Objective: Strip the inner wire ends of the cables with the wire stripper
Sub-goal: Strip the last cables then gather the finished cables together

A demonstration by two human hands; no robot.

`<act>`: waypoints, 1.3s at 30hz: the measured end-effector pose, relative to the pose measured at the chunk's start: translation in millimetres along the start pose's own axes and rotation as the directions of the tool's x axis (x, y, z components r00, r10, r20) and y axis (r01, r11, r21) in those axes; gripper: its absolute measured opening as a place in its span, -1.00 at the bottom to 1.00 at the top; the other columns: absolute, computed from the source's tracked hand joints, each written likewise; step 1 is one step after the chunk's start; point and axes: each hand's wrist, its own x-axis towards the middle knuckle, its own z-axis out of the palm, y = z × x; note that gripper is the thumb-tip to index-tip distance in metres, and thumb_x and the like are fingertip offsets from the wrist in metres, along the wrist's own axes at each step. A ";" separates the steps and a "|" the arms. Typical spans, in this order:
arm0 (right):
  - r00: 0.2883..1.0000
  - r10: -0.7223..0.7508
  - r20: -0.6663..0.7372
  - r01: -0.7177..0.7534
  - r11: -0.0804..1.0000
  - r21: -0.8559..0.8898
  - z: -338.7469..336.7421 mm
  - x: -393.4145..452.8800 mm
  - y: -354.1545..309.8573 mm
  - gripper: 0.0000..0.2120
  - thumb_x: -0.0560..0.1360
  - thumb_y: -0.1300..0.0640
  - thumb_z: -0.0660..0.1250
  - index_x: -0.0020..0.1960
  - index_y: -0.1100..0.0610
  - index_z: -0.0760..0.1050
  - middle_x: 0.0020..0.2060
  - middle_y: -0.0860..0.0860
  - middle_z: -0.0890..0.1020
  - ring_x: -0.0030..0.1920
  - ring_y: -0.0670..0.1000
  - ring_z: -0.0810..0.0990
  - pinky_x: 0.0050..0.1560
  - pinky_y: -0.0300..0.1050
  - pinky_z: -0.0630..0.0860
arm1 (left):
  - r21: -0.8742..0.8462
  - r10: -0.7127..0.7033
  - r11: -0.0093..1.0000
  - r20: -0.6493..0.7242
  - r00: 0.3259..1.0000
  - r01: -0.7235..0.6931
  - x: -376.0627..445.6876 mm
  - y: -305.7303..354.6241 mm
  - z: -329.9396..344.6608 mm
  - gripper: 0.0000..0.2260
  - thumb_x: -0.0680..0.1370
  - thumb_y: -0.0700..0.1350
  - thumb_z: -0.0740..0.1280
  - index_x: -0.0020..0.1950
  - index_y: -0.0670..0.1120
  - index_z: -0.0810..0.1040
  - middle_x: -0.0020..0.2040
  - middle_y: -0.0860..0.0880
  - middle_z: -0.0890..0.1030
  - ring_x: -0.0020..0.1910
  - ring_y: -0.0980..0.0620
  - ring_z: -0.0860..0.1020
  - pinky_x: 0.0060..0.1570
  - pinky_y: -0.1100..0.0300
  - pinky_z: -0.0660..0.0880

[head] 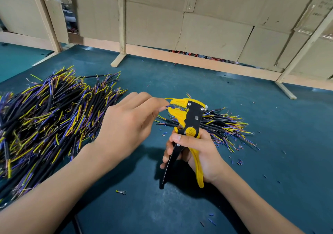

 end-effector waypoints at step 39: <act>0.986 0.135 -0.103 -0.150 0.975 -0.163 -2.6 0.4 -6.2 -0.74 0.19 0.08 0.43 -0.44 0.17 0.37 -0.55 0.13 0.36 -0.59 0.08 0.37 -0.54 -0.15 0.46 | -0.146 0.088 0.988 0.265 0.960 -0.051 12.7 -15.3 -26.5 -0.74 0.56 -0.27 0.27 0.06 0.01 0.68 -0.21 0.06 0.53 -0.35 -0.08 0.42 -0.44 -0.01 0.45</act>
